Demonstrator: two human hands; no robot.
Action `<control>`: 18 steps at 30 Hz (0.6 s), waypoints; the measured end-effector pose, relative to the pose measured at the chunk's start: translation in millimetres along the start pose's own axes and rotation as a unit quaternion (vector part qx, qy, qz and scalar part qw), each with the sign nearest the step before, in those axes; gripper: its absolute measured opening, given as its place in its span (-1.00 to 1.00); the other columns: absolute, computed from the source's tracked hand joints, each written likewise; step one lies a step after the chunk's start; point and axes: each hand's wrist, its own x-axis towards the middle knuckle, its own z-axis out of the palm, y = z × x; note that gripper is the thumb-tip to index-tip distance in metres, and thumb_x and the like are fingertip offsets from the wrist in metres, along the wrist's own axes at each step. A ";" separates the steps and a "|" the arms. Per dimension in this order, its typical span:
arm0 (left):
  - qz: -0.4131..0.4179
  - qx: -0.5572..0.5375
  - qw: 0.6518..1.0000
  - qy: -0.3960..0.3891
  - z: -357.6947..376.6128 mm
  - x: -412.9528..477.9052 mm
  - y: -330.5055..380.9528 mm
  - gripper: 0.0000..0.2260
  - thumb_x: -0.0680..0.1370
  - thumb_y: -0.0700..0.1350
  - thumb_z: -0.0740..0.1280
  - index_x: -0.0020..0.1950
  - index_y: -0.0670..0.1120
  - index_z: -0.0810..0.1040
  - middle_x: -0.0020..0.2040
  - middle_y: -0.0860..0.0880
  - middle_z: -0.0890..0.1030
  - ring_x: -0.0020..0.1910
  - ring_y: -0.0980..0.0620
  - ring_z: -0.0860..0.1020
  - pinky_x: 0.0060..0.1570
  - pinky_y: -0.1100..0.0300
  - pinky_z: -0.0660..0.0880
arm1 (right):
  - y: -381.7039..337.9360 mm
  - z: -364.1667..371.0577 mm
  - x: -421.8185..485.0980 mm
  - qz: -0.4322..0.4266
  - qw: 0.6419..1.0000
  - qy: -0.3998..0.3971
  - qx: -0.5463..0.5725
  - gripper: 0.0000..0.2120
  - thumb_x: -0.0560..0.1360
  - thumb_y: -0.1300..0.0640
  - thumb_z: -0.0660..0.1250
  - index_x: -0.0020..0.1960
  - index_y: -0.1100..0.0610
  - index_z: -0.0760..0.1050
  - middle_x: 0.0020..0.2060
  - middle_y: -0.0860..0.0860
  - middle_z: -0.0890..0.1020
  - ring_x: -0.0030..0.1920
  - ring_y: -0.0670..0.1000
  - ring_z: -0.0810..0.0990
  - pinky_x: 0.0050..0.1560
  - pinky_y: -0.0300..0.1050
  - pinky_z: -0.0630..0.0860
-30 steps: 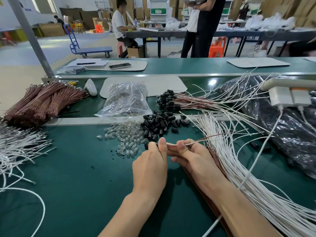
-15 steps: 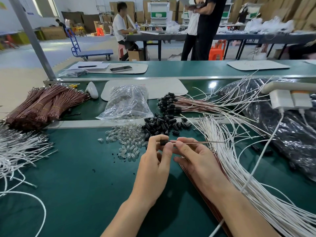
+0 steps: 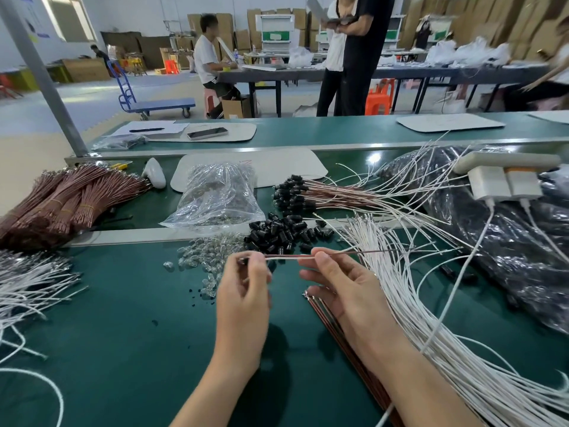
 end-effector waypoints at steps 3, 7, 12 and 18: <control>-0.013 -0.064 0.993 0.098 -11.1 11.5 5.0 -0.78 0.69 -0.09 0.19 -0.15 -0.07 0.43 -0.36 0.05 0.49 -0.46 0.10 0.40 -0.49 0.31 0.37 | -4.7 -1.8 0.7 0.009 0.998 -0.004 0.054 -0.85 0.41 0.10 0.45 -0.07 0.11 0.74 -0.01 0.19 0.73 -0.12 0.02 0.73 -0.25 -0.23 0.63; -0.008 -0.119 0.968 0.219 -35.5 19.5 12.7 -0.79 0.65 -0.06 0.15 -0.18 0.00 0.39 -0.40 0.13 0.50 -0.49 0.15 0.40 -0.55 0.30 0.34 | -8.4 -2.3 -1.1 0.024 0.995 -0.008 0.096 -0.85 0.44 0.17 0.45 -0.03 0.18 0.71 0.04 0.23 0.72 -0.14 0.02 0.74 -0.26 -0.23 0.65; -0.063 -0.164 0.939 0.296 -56.3 33.4 11.7 -0.84 0.62 -0.07 0.17 -0.15 0.01 0.43 -0.38 0.08 0.47 -0.54 0.13 0.36 -0.58 0.28 0.25 | -14.3 -1.7 -2.3 0.010 0.992 0.007 0.122 -0.83 0.41 0.22 0.44 -0.03 0.25 0.69 0.02 0.29 0.71 -0.09 0.08 0.74 -0.17 -0.24 0.65; -0.094 -0.153 0.975 0.129 -49.0 33.9 13.7 -0.85 0.69 -0.14 0.21 -0.01 -0.05 0.55 -0.17 -0.01 0.70 -0.40 0.08 0.56 -0.51 0.30 0.46 | -47.4 -13.5 10.6 -0.041 0.984 0.010 0.176 -0.64 0.46 0.30 0.37 0.25 0.23 0.51 0.09 0.27 0.69 0.03 0.09 0.72 -0.06 -0.25 0.64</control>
